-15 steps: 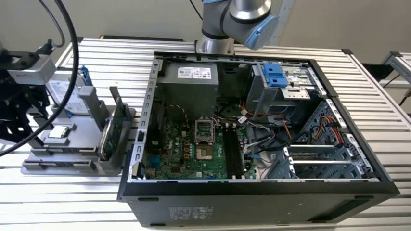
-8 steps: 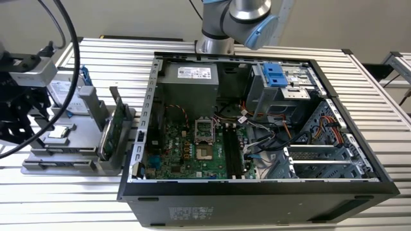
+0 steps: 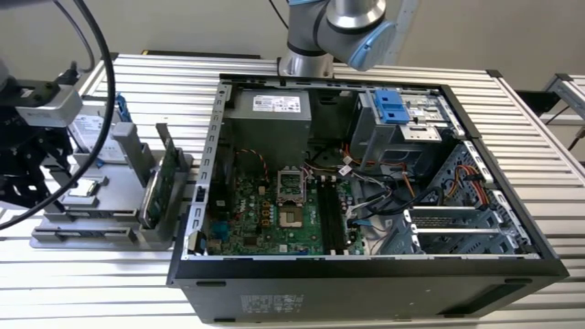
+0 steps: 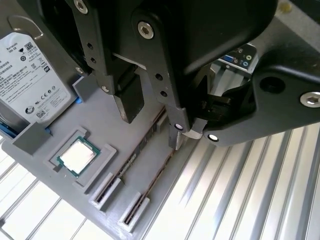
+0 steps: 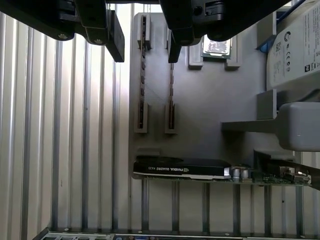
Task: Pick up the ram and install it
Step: 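Pick up the ram and move it above insertion slot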
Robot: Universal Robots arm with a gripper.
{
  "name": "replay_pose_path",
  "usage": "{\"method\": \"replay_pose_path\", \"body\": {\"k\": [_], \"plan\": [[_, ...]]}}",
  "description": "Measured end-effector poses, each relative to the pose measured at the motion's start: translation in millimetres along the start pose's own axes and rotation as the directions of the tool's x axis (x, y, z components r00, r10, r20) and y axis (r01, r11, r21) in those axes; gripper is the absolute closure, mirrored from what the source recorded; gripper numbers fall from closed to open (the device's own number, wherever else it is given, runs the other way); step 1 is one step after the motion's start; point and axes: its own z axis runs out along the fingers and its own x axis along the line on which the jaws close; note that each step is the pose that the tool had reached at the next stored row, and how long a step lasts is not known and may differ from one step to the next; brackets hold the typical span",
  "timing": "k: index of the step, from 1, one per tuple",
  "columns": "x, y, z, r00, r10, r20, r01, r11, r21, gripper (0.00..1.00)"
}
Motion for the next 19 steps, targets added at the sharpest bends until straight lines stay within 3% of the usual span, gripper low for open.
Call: {"method": "replay_pose_path", "body": {"k": [9,19], "plan": [[-0.7,-0.1,3.9,1.0,0.0,0.0001,0.0,1.0,0.0084,0.0],[-1.1,-0.1,7.2,1.0,0.0,0.0,0.0,0.9999,0.0108,0.0]]}}
